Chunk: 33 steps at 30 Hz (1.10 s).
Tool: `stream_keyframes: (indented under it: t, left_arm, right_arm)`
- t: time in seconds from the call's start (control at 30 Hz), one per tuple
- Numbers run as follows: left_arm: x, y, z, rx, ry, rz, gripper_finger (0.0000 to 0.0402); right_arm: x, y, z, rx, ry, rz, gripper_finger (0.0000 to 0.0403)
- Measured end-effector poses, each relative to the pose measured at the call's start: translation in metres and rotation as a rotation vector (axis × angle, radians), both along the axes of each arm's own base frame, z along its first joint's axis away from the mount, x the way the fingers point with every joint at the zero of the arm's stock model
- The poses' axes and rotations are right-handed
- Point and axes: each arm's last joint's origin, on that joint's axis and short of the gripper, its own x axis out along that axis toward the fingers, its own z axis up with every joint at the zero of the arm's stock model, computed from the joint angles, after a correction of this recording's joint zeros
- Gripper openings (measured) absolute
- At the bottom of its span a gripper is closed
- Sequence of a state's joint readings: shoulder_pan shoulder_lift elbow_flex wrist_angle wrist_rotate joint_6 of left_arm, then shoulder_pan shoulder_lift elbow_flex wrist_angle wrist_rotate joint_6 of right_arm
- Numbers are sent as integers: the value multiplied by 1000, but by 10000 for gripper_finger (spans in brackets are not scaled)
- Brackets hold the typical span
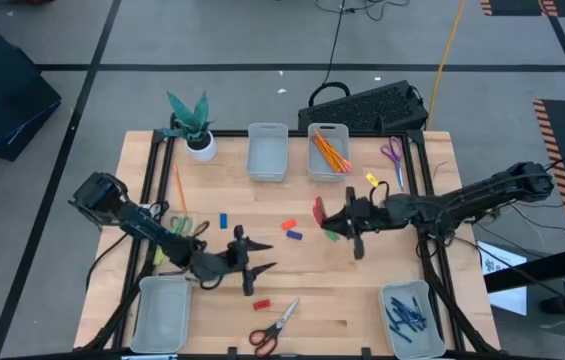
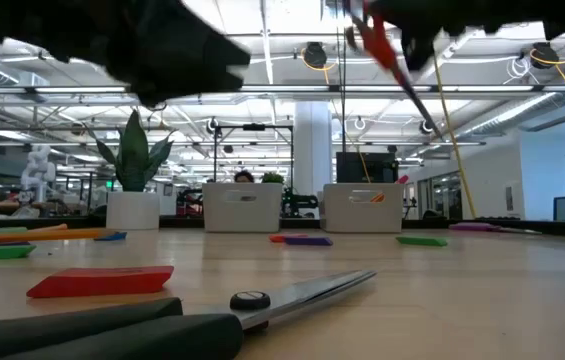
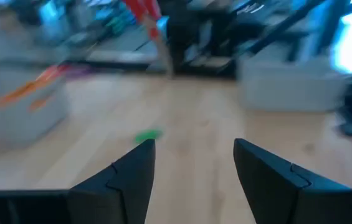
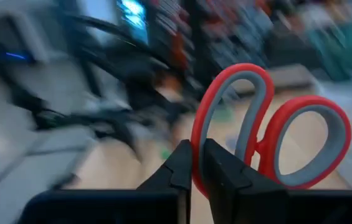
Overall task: Sort crayons/erasers/pens/pencils in bins
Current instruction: Put the red scissors into the top left bin
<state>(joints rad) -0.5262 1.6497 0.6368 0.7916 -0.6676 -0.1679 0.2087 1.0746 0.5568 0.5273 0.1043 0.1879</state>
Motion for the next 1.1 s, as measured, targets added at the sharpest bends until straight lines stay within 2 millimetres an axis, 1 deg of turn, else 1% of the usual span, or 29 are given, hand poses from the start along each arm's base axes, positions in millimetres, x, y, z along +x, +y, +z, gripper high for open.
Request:
stream_keyframes:
  t: [0.07, 0.17, 0.23, 0.37, 0.47, 0.53, 0.67, 0.77, 0.87, 0.97, 1.1]
  left_arm:
    - [4, 5, 7, 27, -74, -104, 219]
    - [15, 14, 21, 56, -166, -234, 224]
    - [22, 22, 26, 84, -176, -251, 237]
    - [36, 36, 34, 147, -174, -277, 276]
    - [45, 43, 43, 178, -206, -401, 298]
    - [53, 50, 53, 162, -233, -461, 304]
    - [68, 62, 70, 127, -241, -540, 299]
    - [78, 62, 80, 127, -260, -657, 289]
    - [82, 59, 80, 122, -221, -701, 276]
    - [88, 59, 84, 119, -229, -698, 263]
    - [99, 59, 83, 69, -212, -711, 235]
  right_arm:
    - [2, 7, 8, -41, -119, 60, 17]
    - [5, 14, 14, -86, -239, 115, 17]
    - [9, 18, 14, -93, -288, 163, 17]
    - [14, 32, 9, -80, -351, 279, 17]
    - [19, 43, 8, -101, -383, 347, 17]
    - [25, 47, 9, -126, -394, 375, 16]
    - [41, 54, 12, -178, -413, 443, 16]
    - [50, 55, 14, -219, -415, 456, 16]
    - [53, 54, 14, -248, -429, 450, 16]
    - [53, 52, 16, -270, -454, 454, 16]
    - [55, 44, 16, -283, -453, 429, 16]
